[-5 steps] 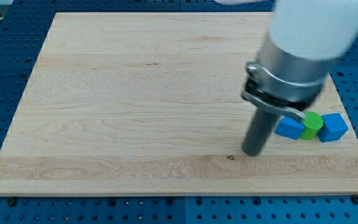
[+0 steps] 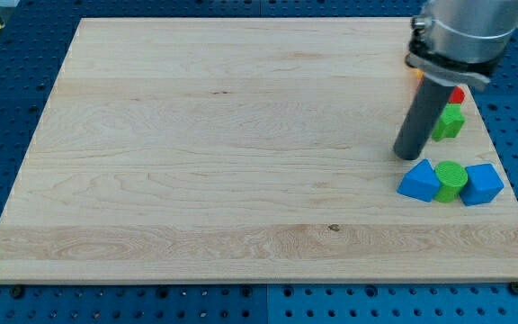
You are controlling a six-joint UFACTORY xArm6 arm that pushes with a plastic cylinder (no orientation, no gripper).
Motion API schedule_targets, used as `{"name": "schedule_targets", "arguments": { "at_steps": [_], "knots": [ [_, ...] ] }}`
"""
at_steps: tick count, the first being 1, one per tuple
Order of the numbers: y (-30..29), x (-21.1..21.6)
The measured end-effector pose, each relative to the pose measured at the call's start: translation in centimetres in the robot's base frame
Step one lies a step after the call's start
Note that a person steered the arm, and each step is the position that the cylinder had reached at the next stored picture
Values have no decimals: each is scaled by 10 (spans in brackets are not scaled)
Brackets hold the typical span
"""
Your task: Push green star towards the blue triangle
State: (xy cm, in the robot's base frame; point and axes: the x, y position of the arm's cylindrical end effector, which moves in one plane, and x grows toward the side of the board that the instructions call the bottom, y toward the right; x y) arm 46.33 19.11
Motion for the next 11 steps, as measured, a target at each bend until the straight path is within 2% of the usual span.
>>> {"name": "schedule_targets", "arguments": {
  "at_steps": [2,5,6,7,8,11],
  "knots": [
    [57,-7],
    [97,-1],
    [116,-19],
    [118,-71],
    [112,-66],
    [67,-19]
  ]
}}
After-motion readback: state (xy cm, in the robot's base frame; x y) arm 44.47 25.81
